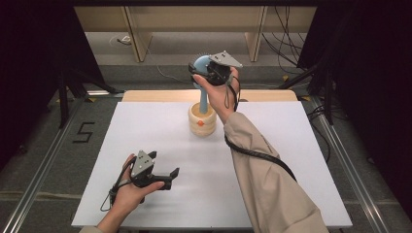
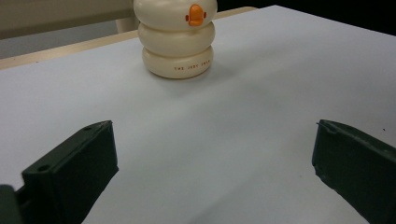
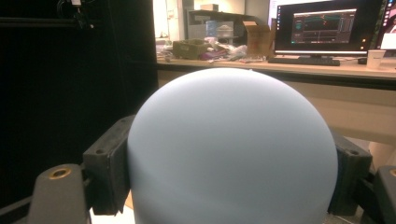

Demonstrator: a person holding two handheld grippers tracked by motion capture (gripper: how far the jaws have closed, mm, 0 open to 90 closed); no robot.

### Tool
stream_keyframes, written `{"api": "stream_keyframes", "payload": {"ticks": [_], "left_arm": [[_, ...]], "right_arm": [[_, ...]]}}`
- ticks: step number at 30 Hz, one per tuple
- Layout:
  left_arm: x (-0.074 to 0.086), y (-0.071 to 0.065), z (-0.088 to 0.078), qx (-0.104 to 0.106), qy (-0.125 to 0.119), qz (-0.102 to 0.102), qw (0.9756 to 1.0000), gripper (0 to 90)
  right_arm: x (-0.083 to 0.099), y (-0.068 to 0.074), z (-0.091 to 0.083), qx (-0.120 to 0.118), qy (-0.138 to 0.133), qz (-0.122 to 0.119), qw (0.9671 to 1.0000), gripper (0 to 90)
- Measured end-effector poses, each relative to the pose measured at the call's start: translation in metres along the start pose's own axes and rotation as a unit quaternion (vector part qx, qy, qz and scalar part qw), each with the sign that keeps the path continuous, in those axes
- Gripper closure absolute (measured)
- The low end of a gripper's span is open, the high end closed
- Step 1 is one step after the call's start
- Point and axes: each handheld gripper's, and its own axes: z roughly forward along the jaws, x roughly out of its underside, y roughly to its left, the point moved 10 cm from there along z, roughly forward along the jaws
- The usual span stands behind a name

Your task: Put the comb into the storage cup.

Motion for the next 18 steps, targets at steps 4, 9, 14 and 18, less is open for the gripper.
{"api": "stream_keyframes", "payload": {"ticks": [4,9,14,18], "left_arm": [[0.0001,0.0,0.0,0.0,0.0,0.0,1.0,0.0],[0.0004,-0.0001,0.0002,0.0,0.001,0.0,1.0,0.0],[0.0003,-0.0003,0.0004,0.0,0.0,0.0,1.0,0.0],[0.0007,-0.0007,0.0006,0.001,0.001,0.0,1.0,0.0]], "right_arm": [[0.0011,-0.0004,0.0008,0.001,0.0,0.0,1.0,21.4],[0.0026,-0.0002,0.0016,0.001,0.001,-0.001,1.0,21.4],[0.0043,0.0002,0.0027,0.002,0.002,-0.001,1.0,21.4],[0.0061,0.0002,0.0038,0.002,0.003,-0.003,1.0,21.4]]}}
